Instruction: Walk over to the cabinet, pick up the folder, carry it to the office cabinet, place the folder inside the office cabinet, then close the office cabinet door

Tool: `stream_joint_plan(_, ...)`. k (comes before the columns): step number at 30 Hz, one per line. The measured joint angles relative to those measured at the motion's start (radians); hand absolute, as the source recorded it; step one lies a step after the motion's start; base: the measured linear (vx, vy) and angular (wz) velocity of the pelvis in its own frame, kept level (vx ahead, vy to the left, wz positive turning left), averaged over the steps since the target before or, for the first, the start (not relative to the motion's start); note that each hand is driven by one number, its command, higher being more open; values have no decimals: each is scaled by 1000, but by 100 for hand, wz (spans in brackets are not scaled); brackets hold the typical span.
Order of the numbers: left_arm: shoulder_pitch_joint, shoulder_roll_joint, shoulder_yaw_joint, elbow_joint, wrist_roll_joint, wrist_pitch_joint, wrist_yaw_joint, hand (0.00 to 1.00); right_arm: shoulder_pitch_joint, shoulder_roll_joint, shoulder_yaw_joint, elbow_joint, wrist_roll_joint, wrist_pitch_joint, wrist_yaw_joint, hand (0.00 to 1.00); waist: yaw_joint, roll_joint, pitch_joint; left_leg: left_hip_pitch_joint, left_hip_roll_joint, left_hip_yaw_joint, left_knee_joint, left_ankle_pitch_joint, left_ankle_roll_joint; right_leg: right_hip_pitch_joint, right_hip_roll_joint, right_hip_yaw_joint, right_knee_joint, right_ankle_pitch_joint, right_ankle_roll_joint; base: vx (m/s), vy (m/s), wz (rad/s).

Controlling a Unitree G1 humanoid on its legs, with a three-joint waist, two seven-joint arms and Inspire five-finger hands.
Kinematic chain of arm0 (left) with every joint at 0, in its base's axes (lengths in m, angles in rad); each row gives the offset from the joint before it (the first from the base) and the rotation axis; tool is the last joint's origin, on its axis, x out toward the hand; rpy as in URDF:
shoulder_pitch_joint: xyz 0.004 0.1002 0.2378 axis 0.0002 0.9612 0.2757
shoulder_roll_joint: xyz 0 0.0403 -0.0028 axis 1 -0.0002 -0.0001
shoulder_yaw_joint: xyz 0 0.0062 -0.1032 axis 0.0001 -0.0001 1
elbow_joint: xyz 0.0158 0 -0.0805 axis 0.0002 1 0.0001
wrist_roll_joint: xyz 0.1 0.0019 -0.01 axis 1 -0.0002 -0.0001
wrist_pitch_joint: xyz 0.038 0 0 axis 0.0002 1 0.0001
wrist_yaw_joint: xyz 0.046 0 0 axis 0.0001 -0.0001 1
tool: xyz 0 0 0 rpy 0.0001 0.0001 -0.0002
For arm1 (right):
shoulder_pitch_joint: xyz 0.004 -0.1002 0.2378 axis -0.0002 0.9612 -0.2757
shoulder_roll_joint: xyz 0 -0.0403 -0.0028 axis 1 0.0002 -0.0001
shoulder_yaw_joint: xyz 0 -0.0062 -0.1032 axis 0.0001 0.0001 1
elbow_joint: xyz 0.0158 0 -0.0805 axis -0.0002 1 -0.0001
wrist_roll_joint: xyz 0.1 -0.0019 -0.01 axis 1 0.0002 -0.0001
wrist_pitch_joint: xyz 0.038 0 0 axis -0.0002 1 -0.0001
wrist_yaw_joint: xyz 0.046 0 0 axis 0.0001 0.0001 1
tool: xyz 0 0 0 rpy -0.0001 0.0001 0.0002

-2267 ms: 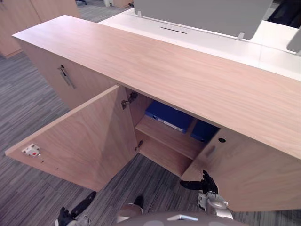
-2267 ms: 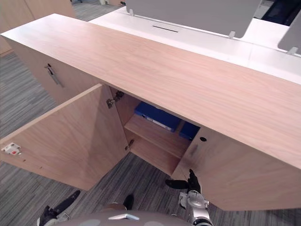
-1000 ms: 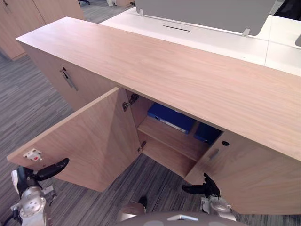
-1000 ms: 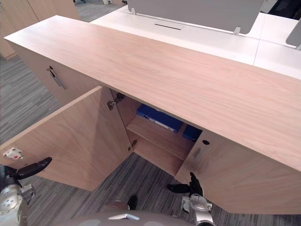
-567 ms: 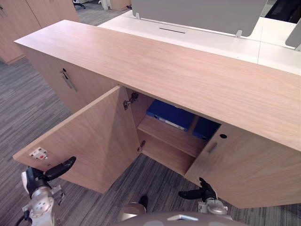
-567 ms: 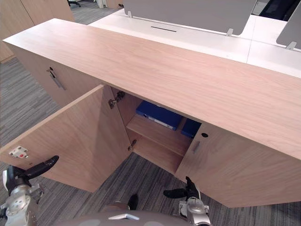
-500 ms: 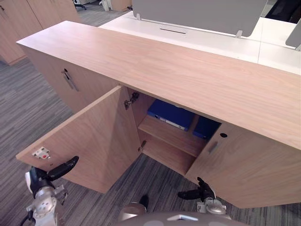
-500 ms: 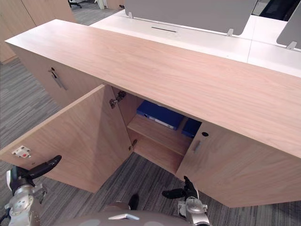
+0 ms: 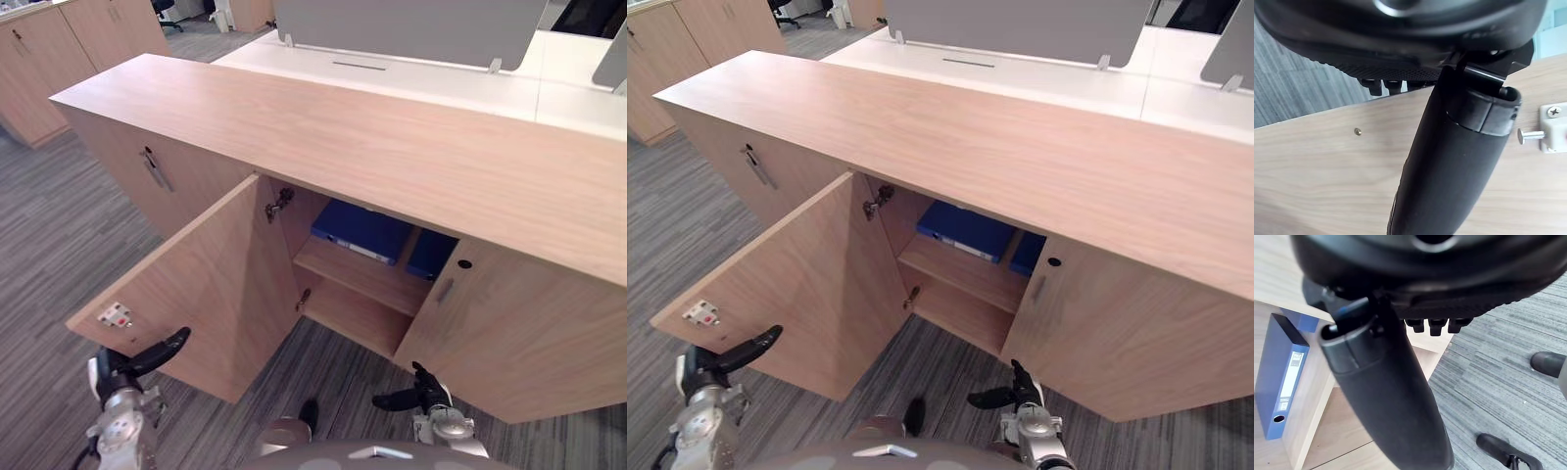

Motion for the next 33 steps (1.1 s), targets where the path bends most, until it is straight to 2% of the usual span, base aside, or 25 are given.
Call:
stream_joint_plan(1, 2, -13, -10, 0, 0, 1, 0, 100, -2, -2, -3, 4, 0, -1, -3, 100, -4, -2, 0, -43, 0, 62, 112, -28, 30, -18, -17, 4, 2, 0, 0, -55, 63, -2)
stream_joint_plan(2, 15, -33, -20, 0, 0, 0, -1, 100, -3, -3, -4, 16, 0, 1, -3, 100, -11, -1, 1, -70, 2, 120, 266, -112, 45, -28, -31, 12, 8, 2, 3, 12, 63, -5)
stream_joint_plan(3, 27, -39, -25, 0, 0, -2, -1, 100, 0, -2, -3, 18, 0, 5, -2, 100, -16, 7, 1, -61, 14, 138, 290, -158, 25, -30, -23, 22, 13, 3, 5, 30, 91, -19)
stream_joint_plan(4, 38, -46, -29, 11, 1, -1, -3, 100, -7, -1, -6, 25, 0, 8, -1, 100, -22, 22, 12, -19, 27, 154, 242, -215, 19, -38, -8, 58, 36, 4, 9, 18, 87, -38)
stream_joint_plan(5, 48, -54, -29, 27, 0, 4, -2, 100, -10, 11, -1, 22, 0, 9, 2, 100, -23, 13, 9, 5, 23, 197, 188, -210, 5, -52, -11, 99, 32, 3, 7, 2, 68, -38)
stream_joint_plan(7, 67, -55, -39, 32, 1, 8, -3, 100, -9, 20, -2, 14, 0, 9, 11, 100, -35, -4, 7, 28, 15, 244, 124, -189, 3, -62, -23, 127, 27, 9, 13, 24, 31, -14)
stream_joint_plan(9, 118, -47, -103, 38, 1, 15, -6, 100, -7, 18, -4, 6, 0, 8, 16, 100, -47, 1, 5, 54, 5, 275, 48, -138, 8, -63, -28, 139, -5, 34, 30, 63, 23, -5)
stream_joint_plan(11, 131, -34, -162, 73, 2, 26, -10, 100, -7, 16, -4, 7, -1, 8, 21, 100, -49, 7, 2, 57, 4, 278, 25, -116, 4, -62, -25, 140, -28, 47, 31, 72, 7, -5)
stream_joint_plan(12, 131, -27, -205, 107, 3, 45, -15, 100, -3, 15, -2, 7, -2, 8, 24, 100, -49, 6, 2, 57, 6, 284, 21, -104, 20, -61, -18, 141, -38, 54, 30, 80, -6, -8)
stream_joint_plan(14, 131, -3, -295, 171, 24, 75, -35, 100, -3, 13, -1, 7, -24, 8, 33, 100, -53, 3, 3, 58, 15, 298, 18, -101, 23, -60, -7, 151, -52, 63, 26, 70, -9, -20)
stream_joint_plan(16, 131, 19, -419, 226, 71, 113, -86, 100, -8, 9, 1, 6, -31, 8, 38, 100, -67, 1, 2, 59, 24, 318, -6, -91, 17, -74, 4, 170, -72, 78, 21, 36, -10, -34)
stream_joint_plan(18, 93, 69, -503, 230, 122, 113, -162, 100, -16, 10, 3, 7, -31, 9, 39, 100, -79, -1, -1, 64, 36, 343, -52, -66, 10, -101, 21, 194, -79, 91, 10, -11, -15, -34)
stream_joint_plan(20, 78, 108, -568, 245, 165, 103, -206, 100, -25, 10, 19, 6, -31, 9, 39, 100, -111, -4, -2, 63, 46, 353, -82, -47, 0, -116, 35, 205, -94, 108, 3, -39, -31, -22)
stream_joint_plan(21, 68, 117, -582, 254, 171, 109, -216, 100, -31, 10, 26, 6, -31, 8, 39, 100, -113, -4, -2, 63, 52, 357, -90, -39, 1, -120, 42, 209, -100, 116, 0, -88, -60, -25)
stream_joint_plan(23, 73, 177, -628, 209, 181, 116, -224, 100, -23, -4, 39, 3, -31, 10, 41, 100, -114, -7, -17, 49, 61, 358, -105, -23, -9, -140, 48, 212, -110, 131, -4, -97, -52, -11)
stream_joint_plan(25, 167, 283, -622, 0, 137, 123, -312, 100, 15, -26, 39, -51, -29, 8, 59, 100, -126, -25, -28, 40, 64, 359, -109, -17, -10, -148, 57, 215, -128, 137, -1, -74, -32, -4)
stream_joint_plan(26, 197, 300, -606, -34, 108, 124, -339, 100, 20, -31, 38, -62, -29, 6, 66, 100, -131, -29, -29, 41, 64, 363, -110, -18, -10, -148, 57, 217, -134, 138, -2, -65, -12, -24)
stream_joint_plan(28, 213, 289, -582, -76, 65, 124, -393, 100, 29, -63, 38, -67, -29, -3, 75, 100, -140, -26, -38, 46, 57, 386, -110, -29, -10, -151, 47, 226, -140, 142, -5, -51, 33, -26)
stream_joint_plan(30, 205, 259, -582, -79, 65, 124, -403, 100, 32, -71, 38, -66, -29, -3, 79, 100, -155, -16, -45, 50, 52, 395, -112, -31, -7, -153, 43, 238, -140, 145, -7, -16, 41, -18)
stream_joint_plan(33, 173, 175, -610, -79, 68, 123, -404, 100, 38, -66, 40, -65, -30, -3, 82, 100, -157, -1, -57, 66, 55, 441, -113, -40, -10, -162, 50, 281, -144, 160, -9, 29, 24, -44)
